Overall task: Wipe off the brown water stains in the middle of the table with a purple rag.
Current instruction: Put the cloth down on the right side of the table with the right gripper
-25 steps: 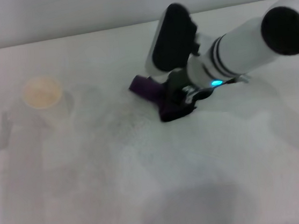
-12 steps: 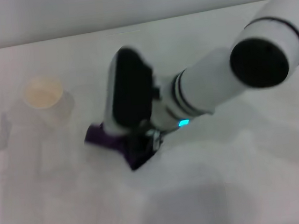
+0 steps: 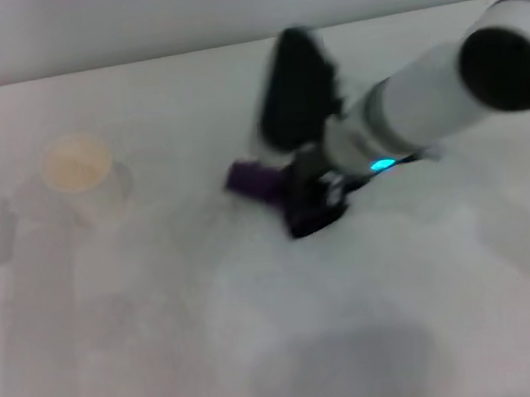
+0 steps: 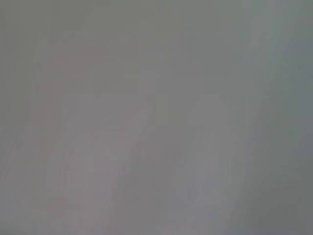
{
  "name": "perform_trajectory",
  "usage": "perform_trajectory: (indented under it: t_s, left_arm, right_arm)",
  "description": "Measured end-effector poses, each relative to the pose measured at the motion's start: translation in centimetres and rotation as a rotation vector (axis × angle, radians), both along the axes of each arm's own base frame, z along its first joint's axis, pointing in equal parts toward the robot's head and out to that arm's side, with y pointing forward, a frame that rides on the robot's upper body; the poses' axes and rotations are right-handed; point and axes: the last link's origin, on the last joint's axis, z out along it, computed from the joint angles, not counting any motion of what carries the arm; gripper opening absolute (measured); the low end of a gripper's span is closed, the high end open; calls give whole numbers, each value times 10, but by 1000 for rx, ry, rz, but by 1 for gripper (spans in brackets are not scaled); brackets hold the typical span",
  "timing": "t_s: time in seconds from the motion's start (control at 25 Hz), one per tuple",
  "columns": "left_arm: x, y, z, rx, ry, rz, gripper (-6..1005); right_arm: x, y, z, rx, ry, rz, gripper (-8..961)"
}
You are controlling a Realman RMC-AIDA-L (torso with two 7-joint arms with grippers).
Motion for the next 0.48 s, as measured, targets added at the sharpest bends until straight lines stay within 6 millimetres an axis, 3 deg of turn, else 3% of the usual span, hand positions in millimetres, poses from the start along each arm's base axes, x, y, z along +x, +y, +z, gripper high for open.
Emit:
perform_trajectory:
  t_s: [0.12, 0.28, 0.48]
  left_arm:
    - [0, 0, 0, 1, 1, 0, 888]
    - [-1, 1, 1, 6, 1, 4, 888]
    - [-4, 1, 5, 19, 4, 17, 888]
  right_arm:
    - [21, 7, 33, 89, 14, -103, 103]
    - [31, 4, 63, 155, 42, -136, 104]
    - [34, 0, 77, 193, 58, -133, 106]
